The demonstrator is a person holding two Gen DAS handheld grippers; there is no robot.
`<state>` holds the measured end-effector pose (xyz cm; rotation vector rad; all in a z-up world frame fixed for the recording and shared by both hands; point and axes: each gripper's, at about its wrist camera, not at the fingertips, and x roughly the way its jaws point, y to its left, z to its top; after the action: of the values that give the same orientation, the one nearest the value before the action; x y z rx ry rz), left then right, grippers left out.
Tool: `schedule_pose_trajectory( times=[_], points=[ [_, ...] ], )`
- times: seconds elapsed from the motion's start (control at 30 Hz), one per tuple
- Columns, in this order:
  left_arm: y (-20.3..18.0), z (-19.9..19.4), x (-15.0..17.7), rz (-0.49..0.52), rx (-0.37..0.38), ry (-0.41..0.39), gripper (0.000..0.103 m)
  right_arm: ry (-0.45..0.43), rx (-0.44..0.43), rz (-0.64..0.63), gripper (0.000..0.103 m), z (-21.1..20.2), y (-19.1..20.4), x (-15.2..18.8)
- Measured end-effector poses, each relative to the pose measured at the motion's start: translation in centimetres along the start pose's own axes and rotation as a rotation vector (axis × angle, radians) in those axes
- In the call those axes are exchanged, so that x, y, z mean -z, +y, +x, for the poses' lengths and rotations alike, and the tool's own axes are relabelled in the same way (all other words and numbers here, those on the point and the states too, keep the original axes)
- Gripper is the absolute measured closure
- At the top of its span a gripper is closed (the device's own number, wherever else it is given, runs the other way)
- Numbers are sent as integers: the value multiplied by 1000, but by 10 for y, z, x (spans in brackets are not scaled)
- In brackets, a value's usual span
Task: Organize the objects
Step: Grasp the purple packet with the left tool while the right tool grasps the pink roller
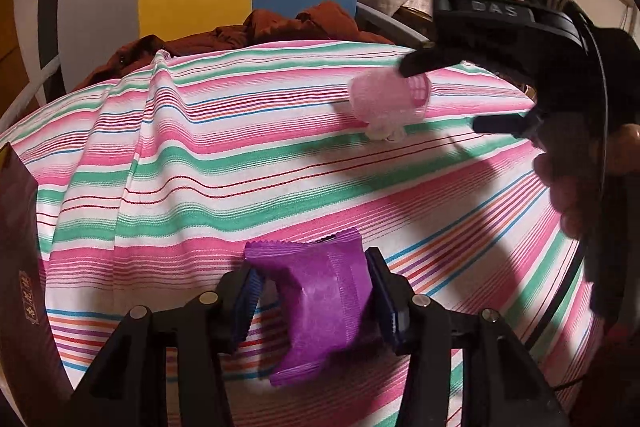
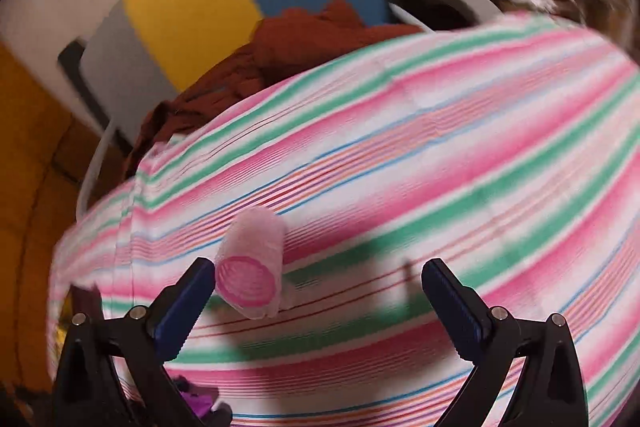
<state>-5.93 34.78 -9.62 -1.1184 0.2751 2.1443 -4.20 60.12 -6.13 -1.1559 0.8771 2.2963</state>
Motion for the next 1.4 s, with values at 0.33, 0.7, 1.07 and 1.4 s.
schedule_pose_trajectory(
  times=[0.33,0.7,1.07,1.4],
  points=[
    [0,0,1,-7,0,-8,53,-3,-9,48,0,-2,-15,-4],
    [5,-1,2,-26,24,-14,53,48,36,-1,0,38,14,2],
    [1,-1,2,-11,7,-16,53,80,151,-187,31,42,30,1],
    [7,-2,2,-22,-4,-14,64,181,112,-368,31,43,57,29]
  ],
)
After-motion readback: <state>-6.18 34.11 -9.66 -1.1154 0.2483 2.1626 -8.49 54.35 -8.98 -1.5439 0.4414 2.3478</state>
